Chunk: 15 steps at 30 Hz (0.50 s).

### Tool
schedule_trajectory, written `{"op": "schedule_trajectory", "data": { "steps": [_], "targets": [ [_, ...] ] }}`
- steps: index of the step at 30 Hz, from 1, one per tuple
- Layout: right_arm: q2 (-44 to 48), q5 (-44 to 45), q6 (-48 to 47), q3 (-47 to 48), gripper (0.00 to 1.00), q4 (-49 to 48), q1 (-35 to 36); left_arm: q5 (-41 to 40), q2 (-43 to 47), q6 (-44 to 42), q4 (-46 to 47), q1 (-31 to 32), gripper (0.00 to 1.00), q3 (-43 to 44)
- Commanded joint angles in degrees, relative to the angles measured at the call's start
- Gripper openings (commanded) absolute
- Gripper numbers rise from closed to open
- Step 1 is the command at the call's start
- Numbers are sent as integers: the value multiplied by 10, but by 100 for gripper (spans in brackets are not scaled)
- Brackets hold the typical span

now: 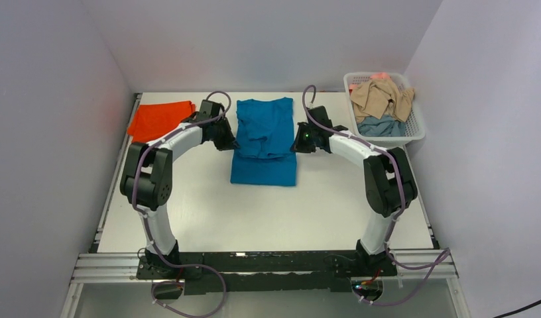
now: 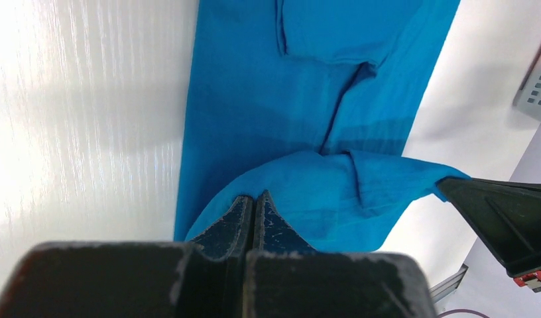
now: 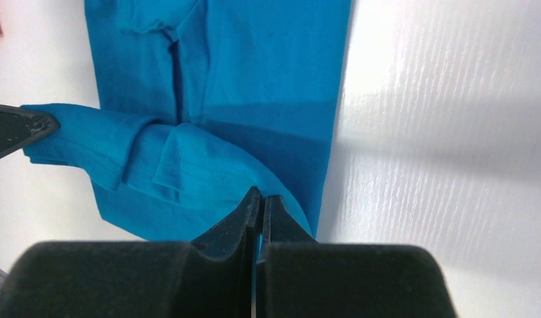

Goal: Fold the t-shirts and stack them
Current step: Fold the folded rectangular tshirt in 1/3 of the way

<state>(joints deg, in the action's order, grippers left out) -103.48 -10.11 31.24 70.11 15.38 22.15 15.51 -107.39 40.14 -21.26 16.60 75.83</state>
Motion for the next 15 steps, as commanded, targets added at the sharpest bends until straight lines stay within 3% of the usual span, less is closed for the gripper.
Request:
{"op": "schedule_trajectory", "data": {
  "steps": [1,6,10,13,14,15],
  "targets": [
    [-24,0,-19,37,0,-30,-6,20,-23,-15,1,-6,0,44],
    [-56,-4,-21,57,0,-40,-12,21,-55,-17,-8,-11,9,69],
    [-89,-16,-26,88,1,-53,-21,27,-74,-17,-1,-17,28,86],
    [-111,-24,-27,125,12,-37,-30,42,-82,-24,-30,-27,52,128],
    [-111,-27,-30,133,22,-34,-32,40,-79,-28,-41,-30,63,139],
    [-107,-28,-34,137,39,-32,-32,32,-71,-30,-50,-32,73,145]
  ]
}}
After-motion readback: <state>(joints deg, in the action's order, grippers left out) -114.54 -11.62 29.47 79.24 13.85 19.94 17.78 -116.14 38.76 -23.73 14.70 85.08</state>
